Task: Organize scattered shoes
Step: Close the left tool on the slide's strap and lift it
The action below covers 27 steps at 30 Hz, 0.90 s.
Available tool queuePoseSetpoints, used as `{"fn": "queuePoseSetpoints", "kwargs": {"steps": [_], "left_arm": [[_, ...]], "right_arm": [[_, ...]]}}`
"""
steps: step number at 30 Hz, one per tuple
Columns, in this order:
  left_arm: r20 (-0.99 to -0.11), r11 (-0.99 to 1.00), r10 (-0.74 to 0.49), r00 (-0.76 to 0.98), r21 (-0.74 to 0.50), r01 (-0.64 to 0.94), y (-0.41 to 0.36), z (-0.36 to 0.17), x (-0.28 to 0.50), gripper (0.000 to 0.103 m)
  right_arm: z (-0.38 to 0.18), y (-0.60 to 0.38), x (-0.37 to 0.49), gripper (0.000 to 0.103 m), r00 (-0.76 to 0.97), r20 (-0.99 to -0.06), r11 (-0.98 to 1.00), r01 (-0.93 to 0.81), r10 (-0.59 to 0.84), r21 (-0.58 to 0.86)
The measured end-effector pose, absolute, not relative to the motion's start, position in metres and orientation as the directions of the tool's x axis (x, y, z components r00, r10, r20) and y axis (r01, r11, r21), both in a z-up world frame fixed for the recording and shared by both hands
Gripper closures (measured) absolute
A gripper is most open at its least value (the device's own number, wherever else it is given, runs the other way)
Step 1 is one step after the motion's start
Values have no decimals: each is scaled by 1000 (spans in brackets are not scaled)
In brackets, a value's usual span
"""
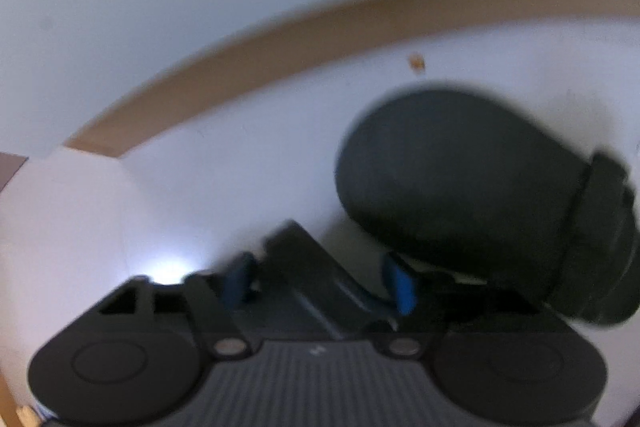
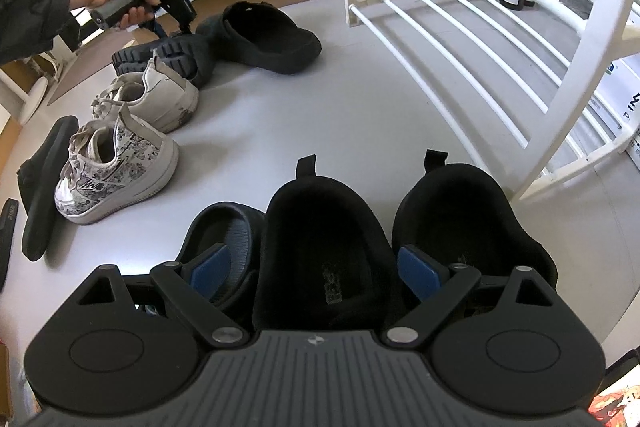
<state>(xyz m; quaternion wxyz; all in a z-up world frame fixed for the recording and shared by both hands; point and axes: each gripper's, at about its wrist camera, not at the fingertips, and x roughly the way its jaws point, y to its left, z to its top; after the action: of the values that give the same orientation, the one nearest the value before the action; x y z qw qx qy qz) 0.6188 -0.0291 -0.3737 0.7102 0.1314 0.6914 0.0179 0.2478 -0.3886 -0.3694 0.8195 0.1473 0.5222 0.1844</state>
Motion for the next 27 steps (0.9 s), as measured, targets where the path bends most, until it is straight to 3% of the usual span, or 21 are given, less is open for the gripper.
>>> {"fn": "queuePoseSetpoints", "kwargs": {"steps": [1,4,8,13,18,27], "left_arm": [[-972,961,227,53,232,150,-29,-376,618,37],[-972,961,228,50,233,147,-28,-374,619,44],[-973,956,216,83,228,184,-28,-349,617,63],[-974,965,175,146,199,170,-19,-312,614,67],[-968,971,147,202,180,156,-8,-284,608,80],[-956,976,106,273,152,153,-2,-245,595,85]], "right_arm": [[-369,-389,247,9,386,-802,889,-150,456,433],[-371,-391,248,9,381,-808,892,-141,449,429],[-372,-392,249,9,385,-807,892,-131,448,433],[-370,-389,252,10,398,-793,883,-124,462,452],[-365,-383,249,10,407,-781,877,-145,474,458],[-364,-379,242,13,406,-783,876,-118,472,467]]}}
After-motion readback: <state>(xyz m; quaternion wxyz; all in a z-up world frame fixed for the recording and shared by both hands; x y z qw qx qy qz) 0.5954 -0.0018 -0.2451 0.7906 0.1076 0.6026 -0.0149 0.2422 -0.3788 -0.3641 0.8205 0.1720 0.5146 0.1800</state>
